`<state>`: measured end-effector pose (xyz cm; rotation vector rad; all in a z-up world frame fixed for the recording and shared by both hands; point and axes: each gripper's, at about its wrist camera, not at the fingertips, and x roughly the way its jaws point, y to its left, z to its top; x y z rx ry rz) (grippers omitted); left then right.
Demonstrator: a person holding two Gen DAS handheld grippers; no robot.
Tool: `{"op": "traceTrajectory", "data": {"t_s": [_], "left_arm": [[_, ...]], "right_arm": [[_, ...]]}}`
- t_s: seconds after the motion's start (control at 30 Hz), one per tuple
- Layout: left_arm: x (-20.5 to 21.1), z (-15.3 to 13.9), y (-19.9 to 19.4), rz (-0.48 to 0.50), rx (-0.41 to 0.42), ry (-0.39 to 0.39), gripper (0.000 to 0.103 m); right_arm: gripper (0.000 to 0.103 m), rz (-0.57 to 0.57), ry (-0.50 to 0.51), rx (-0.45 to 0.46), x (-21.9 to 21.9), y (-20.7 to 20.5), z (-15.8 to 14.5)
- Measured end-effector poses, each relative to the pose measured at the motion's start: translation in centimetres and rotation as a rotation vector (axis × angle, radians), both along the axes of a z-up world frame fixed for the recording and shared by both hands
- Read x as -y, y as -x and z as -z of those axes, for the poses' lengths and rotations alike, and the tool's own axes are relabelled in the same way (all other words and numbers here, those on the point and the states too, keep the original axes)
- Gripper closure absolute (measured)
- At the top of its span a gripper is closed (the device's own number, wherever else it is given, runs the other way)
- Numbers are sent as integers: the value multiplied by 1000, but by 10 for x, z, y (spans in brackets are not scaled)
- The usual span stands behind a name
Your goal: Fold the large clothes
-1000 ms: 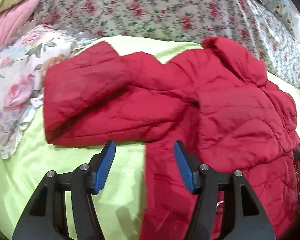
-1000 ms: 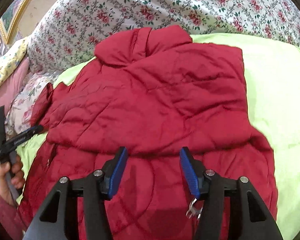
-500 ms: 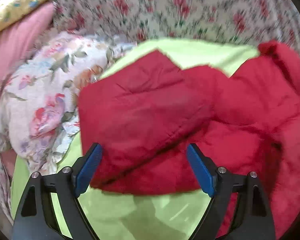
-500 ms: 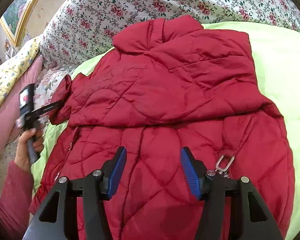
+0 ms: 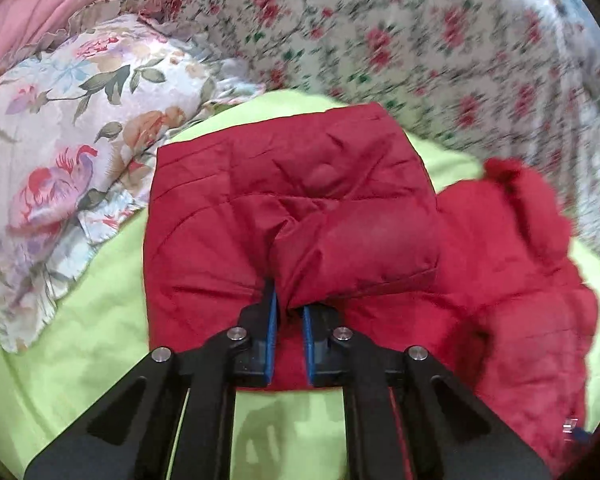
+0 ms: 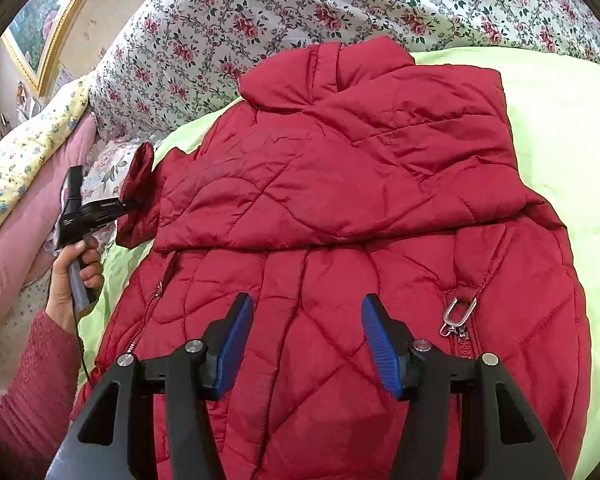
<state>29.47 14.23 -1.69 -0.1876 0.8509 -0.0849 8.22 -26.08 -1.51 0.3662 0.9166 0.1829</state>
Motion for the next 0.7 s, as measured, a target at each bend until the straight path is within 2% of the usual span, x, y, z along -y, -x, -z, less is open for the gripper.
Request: {"op": "traceTrajectory", "data": {"t_s": [0.1, 0.3, 0.47, 0.7], "left_arm": [[20, -15, 21, 57, 30, 75, 94], [82, -35, 53, 201, 76, 131, 94], [133, -41, 68, 316, 83, 136, 94], [198, -32, 81, 428, 59, 115, 94]], "right_arm": [[45, -1, -4, 6, -1, 1, -2], [45, 7, -1, 17, 2, 6, -7], [45, 40, -3, 28, 14, 13, -12], [43, 96, -30, 44, 38, 23, -16]]}}
